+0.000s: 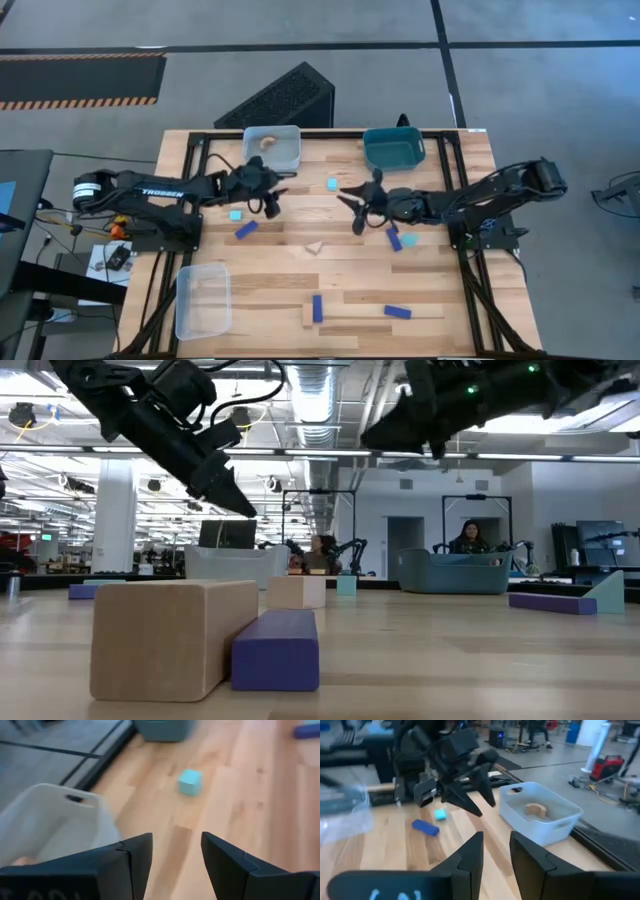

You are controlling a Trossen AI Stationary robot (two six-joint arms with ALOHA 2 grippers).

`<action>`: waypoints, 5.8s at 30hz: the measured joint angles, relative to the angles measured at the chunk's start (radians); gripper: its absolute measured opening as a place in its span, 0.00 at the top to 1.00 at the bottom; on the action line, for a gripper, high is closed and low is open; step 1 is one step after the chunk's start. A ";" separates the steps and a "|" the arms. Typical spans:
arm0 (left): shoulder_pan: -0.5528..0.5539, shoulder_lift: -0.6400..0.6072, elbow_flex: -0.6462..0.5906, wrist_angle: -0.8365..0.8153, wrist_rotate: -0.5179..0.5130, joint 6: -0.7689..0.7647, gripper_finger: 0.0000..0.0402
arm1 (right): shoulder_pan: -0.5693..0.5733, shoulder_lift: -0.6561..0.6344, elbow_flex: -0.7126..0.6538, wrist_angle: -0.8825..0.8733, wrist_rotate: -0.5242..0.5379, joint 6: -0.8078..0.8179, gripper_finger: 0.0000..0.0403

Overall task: Sort & place blocks by color
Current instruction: Put the brown block into the gray bin

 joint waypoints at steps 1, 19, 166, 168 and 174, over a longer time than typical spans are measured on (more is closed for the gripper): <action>-0.010 0.007 0.000 0.002 0.004 0.002 0.60 | 0.008 0.020 0.020 0.001 0.001 -0.003 0.69; -0.225 0.098 -0.010 0.109 -0.035 0.033 0.60 | 0.142 0.116 0.265 -0.635 0.103 0.488 0.64; 0.527 0.265 0.222 -0.071 0.018 -0.127 0.47 | 0.127 0.353 0.530 -0.977 0.471 0.163 0.84; 0.516 0.261 0.222 -0.068 0.048 -0.094 0.45 | 0.127 0.353 0.530 -0.983 0.470 0.174 0.84; 0.416 0.210 0.194 -0.020 0.066 -0.043 0.45 | 0.127 0.352 0.487 -1.024 0.471 0.275 0.84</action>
